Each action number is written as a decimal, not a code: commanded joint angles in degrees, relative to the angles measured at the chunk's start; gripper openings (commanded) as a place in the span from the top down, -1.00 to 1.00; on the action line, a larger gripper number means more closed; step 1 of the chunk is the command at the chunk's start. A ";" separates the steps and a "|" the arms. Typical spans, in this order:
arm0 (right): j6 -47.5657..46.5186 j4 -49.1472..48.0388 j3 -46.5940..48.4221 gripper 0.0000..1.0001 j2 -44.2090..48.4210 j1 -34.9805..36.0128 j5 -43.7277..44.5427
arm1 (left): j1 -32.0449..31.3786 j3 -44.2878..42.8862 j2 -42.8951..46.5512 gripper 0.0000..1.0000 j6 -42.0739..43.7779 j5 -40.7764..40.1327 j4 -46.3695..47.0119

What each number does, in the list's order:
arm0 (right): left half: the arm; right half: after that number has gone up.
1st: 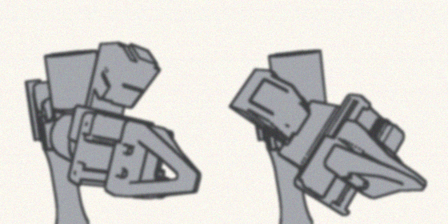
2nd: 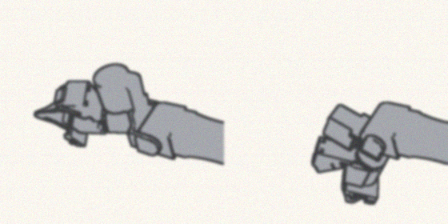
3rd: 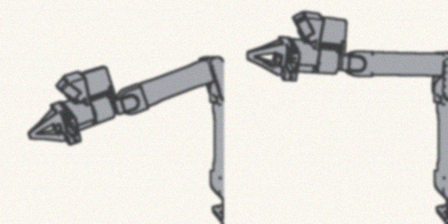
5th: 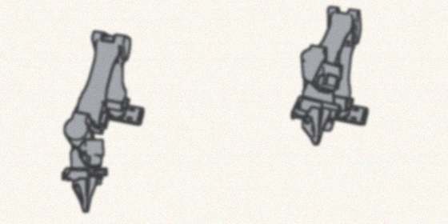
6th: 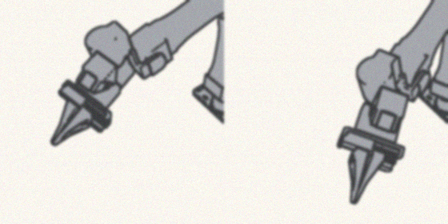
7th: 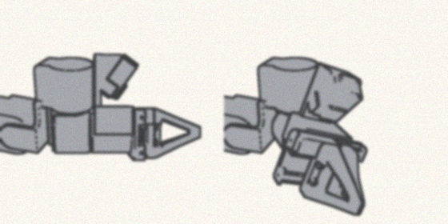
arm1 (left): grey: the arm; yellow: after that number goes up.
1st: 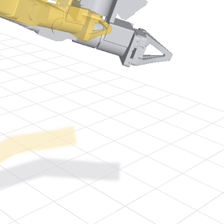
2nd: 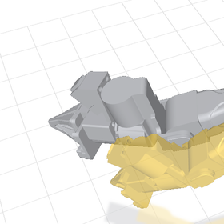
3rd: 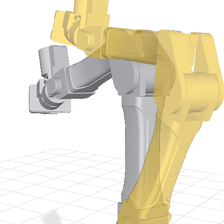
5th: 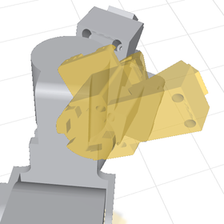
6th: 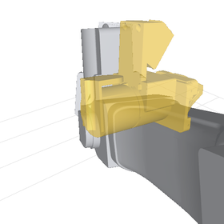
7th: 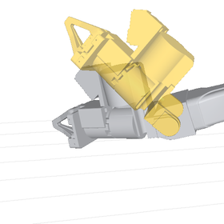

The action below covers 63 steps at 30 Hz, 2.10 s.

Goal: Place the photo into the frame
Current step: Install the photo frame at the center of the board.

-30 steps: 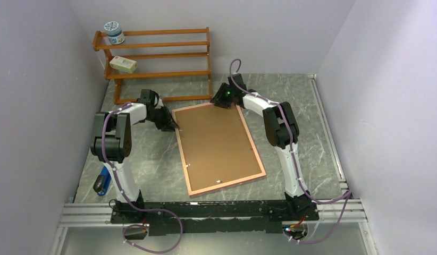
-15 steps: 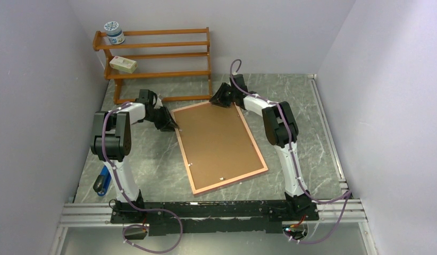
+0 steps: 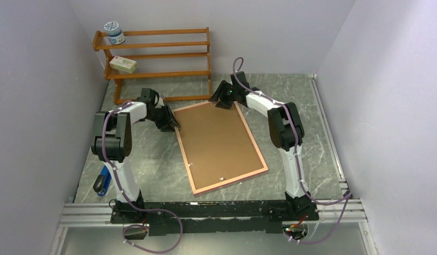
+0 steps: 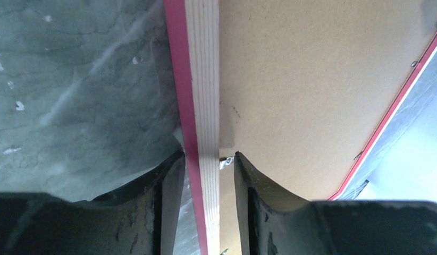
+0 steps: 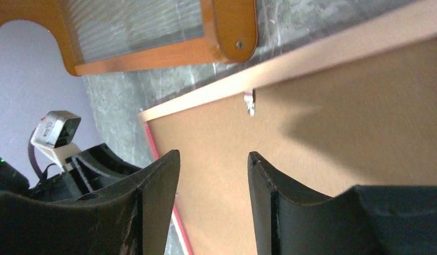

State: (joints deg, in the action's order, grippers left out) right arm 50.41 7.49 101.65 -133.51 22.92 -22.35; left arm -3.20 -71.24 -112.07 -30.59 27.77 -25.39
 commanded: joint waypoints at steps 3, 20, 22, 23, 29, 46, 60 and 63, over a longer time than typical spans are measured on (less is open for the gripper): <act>-3.12 11.96 -5.79 -0.10 18.20 -0.77 7.86 | -0.40 -0.19 6.59 -0.02 0.97 -0.37 -1.78; 15.69 25.86 -48.52 -0.17 62.36 -0.42 22.76 | -0.40 12.72 24.78 -0.16 -1.74 -3.59 -0.40; 18.03 27.67 -50.73 -0.17 64.33 0.02 20.81 | -0.40 14.55 26.51 -0.15 -2.45 -3.17 0.74; 18.71 28.69 -51.63 -0.18 64.56 0.36 19.89 | -0.40 15.42 27.08 -0.15 -2.67 -2.77 1.22; 13.58 34.20 -50.21 -0.29 57.74 7.71 20.71 | -0.98 19.26 27.32 -0.14 -4.11 0.58 3.31; -13.93 22.82 -41.25 0.06 37.82 25.67 12.02 | -2.95 23.84 21.81 0.24 -7.97 5.05 4.98; -18.67 23.54 -43.07 0.24 36.60 27.51 2.37 | -2.95 24.28 17.89 0.55 -11.76 7.00 8.00; -18.84 24.37 -43.28 0.27 36.72 27.77 2.19 | -2.95 24.93 17.72 0.58 -12.41 6.60 8.40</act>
State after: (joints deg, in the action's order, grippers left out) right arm 33.06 31.40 58.48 -97.30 50.28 -18.22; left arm -5.87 -47.09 -94.19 -41.69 33.91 -18.70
